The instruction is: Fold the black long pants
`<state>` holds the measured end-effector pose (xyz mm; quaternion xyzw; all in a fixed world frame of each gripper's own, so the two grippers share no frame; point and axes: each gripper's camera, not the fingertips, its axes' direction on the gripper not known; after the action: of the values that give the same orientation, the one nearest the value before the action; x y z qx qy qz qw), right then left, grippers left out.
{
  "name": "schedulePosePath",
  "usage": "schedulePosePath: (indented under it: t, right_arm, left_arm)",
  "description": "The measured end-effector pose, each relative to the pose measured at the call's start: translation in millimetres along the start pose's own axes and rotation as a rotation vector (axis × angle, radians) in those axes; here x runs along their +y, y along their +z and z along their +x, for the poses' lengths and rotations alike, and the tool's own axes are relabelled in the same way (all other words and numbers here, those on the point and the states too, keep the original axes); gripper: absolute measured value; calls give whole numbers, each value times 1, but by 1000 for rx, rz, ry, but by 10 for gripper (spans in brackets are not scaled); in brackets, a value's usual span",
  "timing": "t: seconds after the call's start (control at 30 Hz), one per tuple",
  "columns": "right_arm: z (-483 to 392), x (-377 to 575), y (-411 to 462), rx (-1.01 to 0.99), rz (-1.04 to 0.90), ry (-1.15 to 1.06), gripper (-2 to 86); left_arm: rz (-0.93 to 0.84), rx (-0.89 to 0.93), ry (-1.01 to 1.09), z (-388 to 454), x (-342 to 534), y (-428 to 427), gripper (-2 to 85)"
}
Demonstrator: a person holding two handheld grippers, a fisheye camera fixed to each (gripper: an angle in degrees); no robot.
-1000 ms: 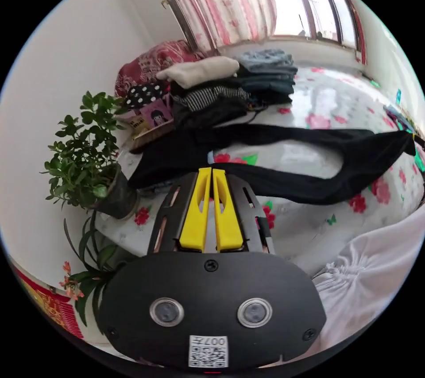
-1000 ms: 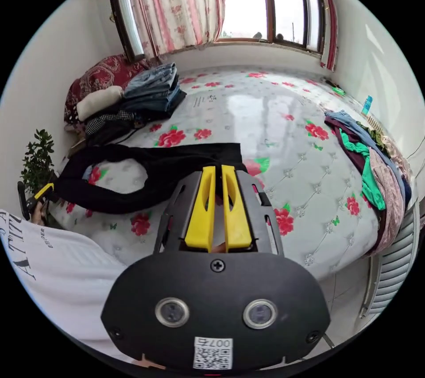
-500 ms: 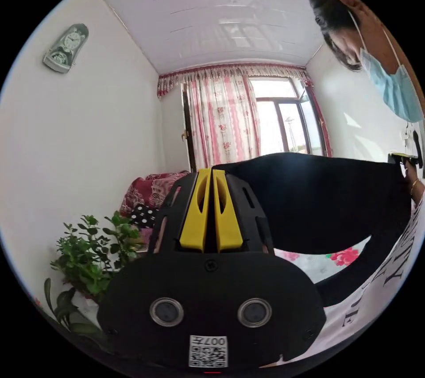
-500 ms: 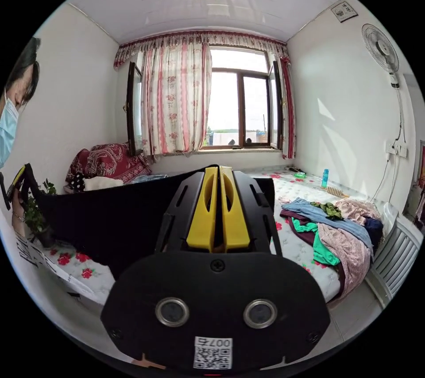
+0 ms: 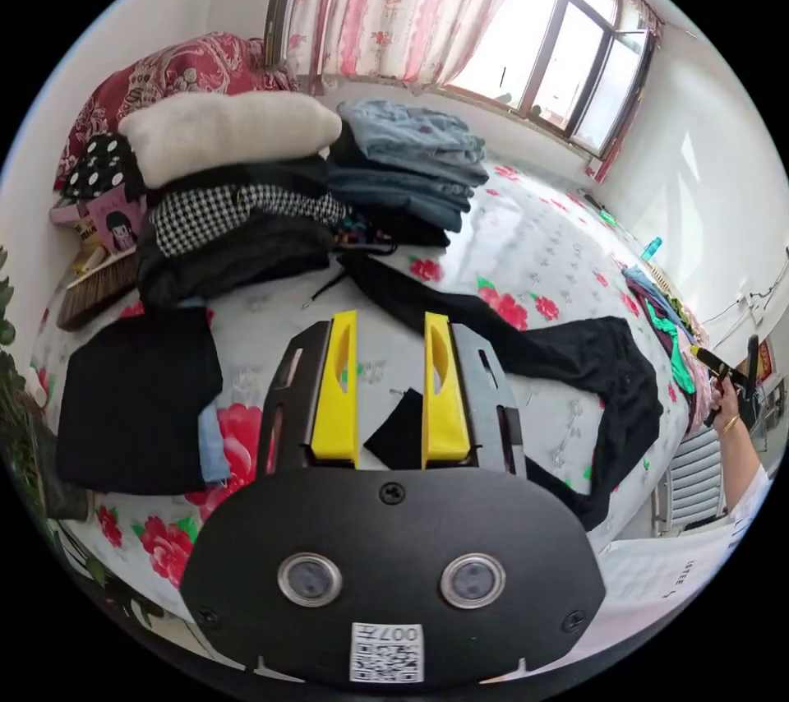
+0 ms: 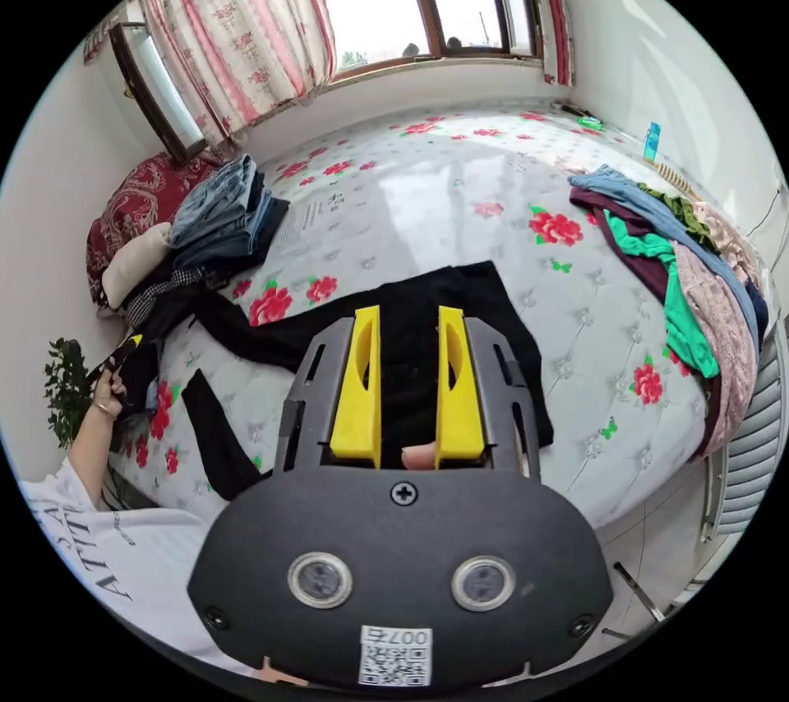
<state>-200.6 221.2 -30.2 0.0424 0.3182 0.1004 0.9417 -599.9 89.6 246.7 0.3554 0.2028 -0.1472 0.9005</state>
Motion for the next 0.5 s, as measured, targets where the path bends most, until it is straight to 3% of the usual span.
schedulePosePath:
  t: [0.2, 0.33, 0.4, 0.5]
  right_arm:
    - [-39, 114, 112, -39, -284, -21, 79]
    - [-93, 120, 150, -126, -339, -103, 77]
    - [-125, 114, 164, -150, -344, -174, 76]
    - [-176, 111, 191, -193, -386, -269, 73]
  left_arm:
    - [-238, 19, -18, -6, 32, 73, 119]
    - [-357, -108, 80, 13, 11, 115, 119]
    - [-328, -135, 194, 28, 7, 119, 94]
    - [-328, -164, 203, 33, 4, 119, 48]
